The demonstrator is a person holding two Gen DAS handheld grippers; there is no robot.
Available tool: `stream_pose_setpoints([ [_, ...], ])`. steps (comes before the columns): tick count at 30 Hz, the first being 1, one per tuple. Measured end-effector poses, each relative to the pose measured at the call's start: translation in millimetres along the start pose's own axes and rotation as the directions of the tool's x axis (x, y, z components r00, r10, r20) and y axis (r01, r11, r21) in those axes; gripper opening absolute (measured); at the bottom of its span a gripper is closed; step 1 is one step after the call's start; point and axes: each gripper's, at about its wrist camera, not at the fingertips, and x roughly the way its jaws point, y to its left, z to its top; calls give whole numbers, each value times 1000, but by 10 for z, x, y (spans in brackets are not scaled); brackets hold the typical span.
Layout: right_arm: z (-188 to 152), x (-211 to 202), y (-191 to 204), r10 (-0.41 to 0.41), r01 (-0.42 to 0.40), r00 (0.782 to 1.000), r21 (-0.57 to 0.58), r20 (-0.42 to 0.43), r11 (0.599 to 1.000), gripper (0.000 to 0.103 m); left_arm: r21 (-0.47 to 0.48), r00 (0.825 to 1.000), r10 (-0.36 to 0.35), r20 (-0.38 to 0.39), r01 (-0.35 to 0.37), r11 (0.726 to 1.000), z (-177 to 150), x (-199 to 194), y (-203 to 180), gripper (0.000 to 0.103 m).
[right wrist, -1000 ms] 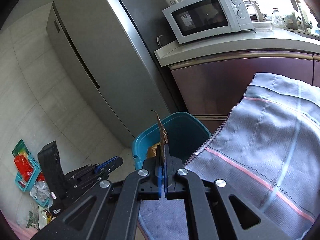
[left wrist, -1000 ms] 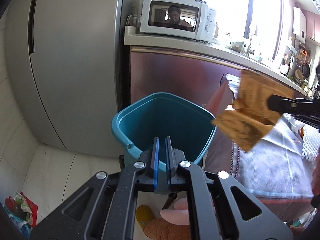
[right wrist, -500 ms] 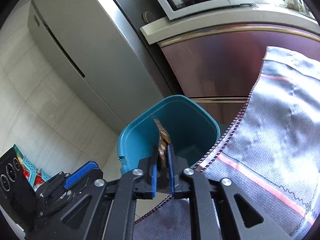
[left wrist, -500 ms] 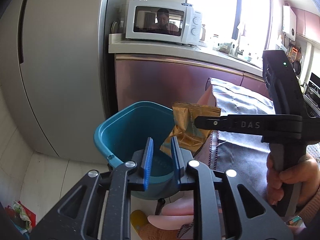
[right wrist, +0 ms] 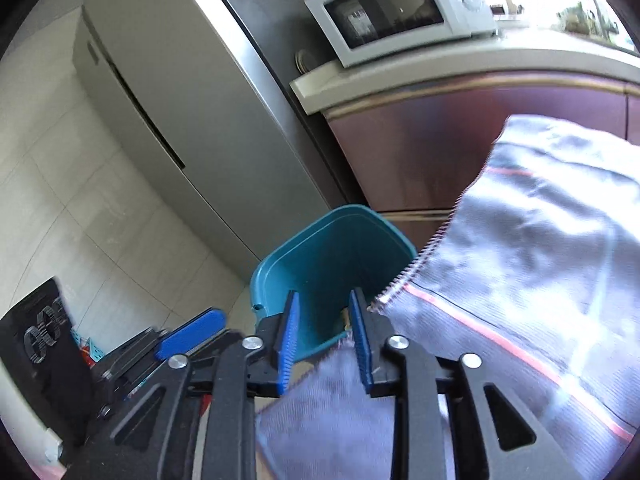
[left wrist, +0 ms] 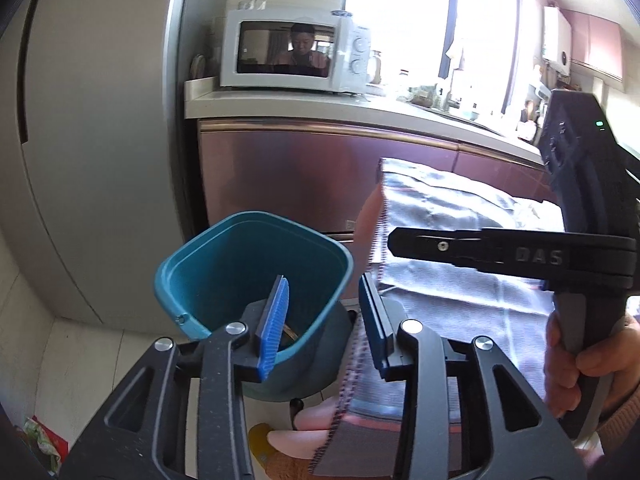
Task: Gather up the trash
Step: 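Carry the gold wrapper to the teal bin and open the right gripper, then move both grippers back over the trash pile on the cloth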
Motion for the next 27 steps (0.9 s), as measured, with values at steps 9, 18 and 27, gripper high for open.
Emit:
stream_pose_setpoints([
  [9,-309,-1133,-159,-151,156,975,-15,161,988,38,93,985,-174,-13,174,980,-19,-26,-674,50],
  [18,-639,-1985,-522,-334,325,909,76,250,943,40,194,940,-335,-65,341,920,-57,14,-1518,59],
  [27,-927,-2398,-840,-423,391,868,170,261,905,40,243,907,-398,-138,421,874,-139,151,-2032,64],
])
